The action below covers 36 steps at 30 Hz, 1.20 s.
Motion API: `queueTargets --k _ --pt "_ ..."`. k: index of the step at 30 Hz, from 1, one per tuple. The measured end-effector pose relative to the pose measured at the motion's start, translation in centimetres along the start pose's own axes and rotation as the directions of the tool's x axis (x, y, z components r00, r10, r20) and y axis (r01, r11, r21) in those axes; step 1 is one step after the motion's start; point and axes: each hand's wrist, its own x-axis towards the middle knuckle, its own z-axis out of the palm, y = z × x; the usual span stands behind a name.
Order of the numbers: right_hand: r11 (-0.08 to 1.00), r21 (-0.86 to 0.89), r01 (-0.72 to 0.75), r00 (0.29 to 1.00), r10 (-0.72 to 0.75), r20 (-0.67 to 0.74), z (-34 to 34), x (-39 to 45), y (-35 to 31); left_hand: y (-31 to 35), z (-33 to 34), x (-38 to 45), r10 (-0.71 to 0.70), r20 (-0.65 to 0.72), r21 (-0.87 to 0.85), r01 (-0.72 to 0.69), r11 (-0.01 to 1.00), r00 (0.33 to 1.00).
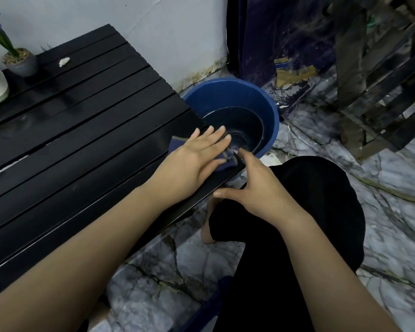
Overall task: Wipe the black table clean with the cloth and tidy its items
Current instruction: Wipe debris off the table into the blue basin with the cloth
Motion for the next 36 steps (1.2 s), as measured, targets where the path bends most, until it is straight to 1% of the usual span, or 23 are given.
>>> queueTargets --k 4,6,7,8,9,11,13,15,16,18,19,20,21,23,25,26,29,31,33,34,35,36 --pt "1.0 0.002 -0.014 0.999 0.014 0.033 0.1 0.3 -0.2 -0.7 0.0 4.9 -0.047 -0.007 0.034 0.047 0.998 0.999" --pt "1.0 -0.012 0.008 0.998 -0.007 0.055 0.2 0.5 -0.5 -1.2 -0.2 6.8 -0.096 -0.013 0.015 0.096 0.995 0.995" --pt "1.0 -0.017 0.022 0.998 -0.021 0.067 0.2 0.5 -0.6 -1.5 -0.5 7.2 -0.132 -0.032 -0.03 0.131 0.991 0.991" --pt "0.999 -0.023 0.034 0.997 -0.032 0.075 0.1 0.5 -0.8 -1.9 -1.0 7.4 -0.183 -0.08 -0.095 0.175 0.98 0.98" --pt "0.999 -0.028 0.043 0.996 -0.041 0.078 0.1 0.5 -0.9 -2.4 -1.7 7.2 -0.24 -0.164 -0.155 0.215 0.964 0.957" --pt "0.999 -0.027 0.048 0.995 -0.045 0.086 0.0 0.5 -1.1 -3.9 -3.4 5.3 -0.358 -0.348 -0.232 0.29 0.928 0.866" --pt "0.998 -0.02 0.055 0.994 -0.053 0.098 0.0 0.4 -1.2 -5.9 -5.4 1.5 -0.478 -0.45 -0.264 0.399 0.878 0.755" --pt "0.998 -0.016 0.057 0.993 -0.055 0.106 -0.1 0.5 -1.4 -8.5 -6.9 -4.0 -0.584 -0.502 -0.251 0.539 0.804 0.638" --pt "0.998 -0.014 0.058 0.993 -0.057 0.107 -0.1 0.5 -1.4 -9.9 -7.2 -7.1 -0.636 -0.524 -0.244 0.616 0.749 0.566" --pt "0.997 -0.015 0.074 0.992 -0.072 0.108 -0.1 0.5 -1.5 -11.3 -7.1 -12.4 -0.739 -0.549 -0.271 0.754 0.599 0.39" --pt "0.997 -0.011 0.083 0.991 -0.081 0.108 -0.1 0.5 -1.5 -11.5 -6.6 -14.2 -0.777 -0.543 -0.279 0.805 0.523 0.317" --pt "0.996 0.0 0.089 0.99 -0.089 0.11 -0.1 0.4 -1.5 -11.3 -5.9 -15.1 -0.799 -0.531 -0.258 0.845 0.469 0.282" --pt "0.995 0.015 0.1 0.989 -0.101 0.109 -0.2 0.4 -1.5 -10.9 -5.2 -15.3 -0.809 -0.521 -0.214 0.875 0.434 0.273" --pt "0.992 0.032 0.125 0.988 -0.128 0.092 -0.2 0.4 -1.6 -9.8 -4.1 -13.4 -0.803 -0.519 -0.143 0.896 0.42 0.293" --pt "0.991 0.034 0.133 0.988 -0.135 0.08 -0.3 0.4 -1.8 -8.3 -3.4 -9.5 -0.796 -0.5 -0.125 0.881 0.456 0.341" --pt "0.991 0.037 0.132 0.988 -0.135 0.078 -0.3 0.4 -1.9 -7.6 -3.0 -7.2 -0.782 -0.487 -0.104 0.863 0.495 0.39" --pt "0.99 0.042 0.131 0.988 -0.134 0.072 -0.3 0.4 -1.9 -5.8 -1.8 -0.6 -0.676 -0.423 -0.035 0.735 0.677 0.603" --pt "0.99 0.024 0.136 0.988 -0.137 0.069 -0.2 0.5 -1.8 -4.8 -1.3 2.9 -0.564 -0.367 -0.004 0.605 0.796 0.74" --pt "0.992 0.005 0.128 0.989 -0.128 0.077 -0.3 0.6 -1.9 -4.1 -0.9 5.3 -0.413 -0.286 0.031 0.439 0.898 0.865" --pt "0.992 0.002 0.129 0.988 -0.128 0.081 -0.3 0.6 -2.0 -4.1 -0.8 6.1 -0.34 -0.222 0.037 0.356 0.934 0.914" --pt "0.991 0.004 0.133 0.988 -0.133 0.083 -0.3 0.7 -2.0 -4.3 -0.9 6.5 -0.28 -0.162 0.012 0.286 0.958 0.946" --pt "0.99 0.005 0.143 0.986 -0.143 0.084 -0.3 0.7 -2.1 -4.6 -1.2 6.7 -0.24 -0.138 -0.043 0.236 0.971 0.961"
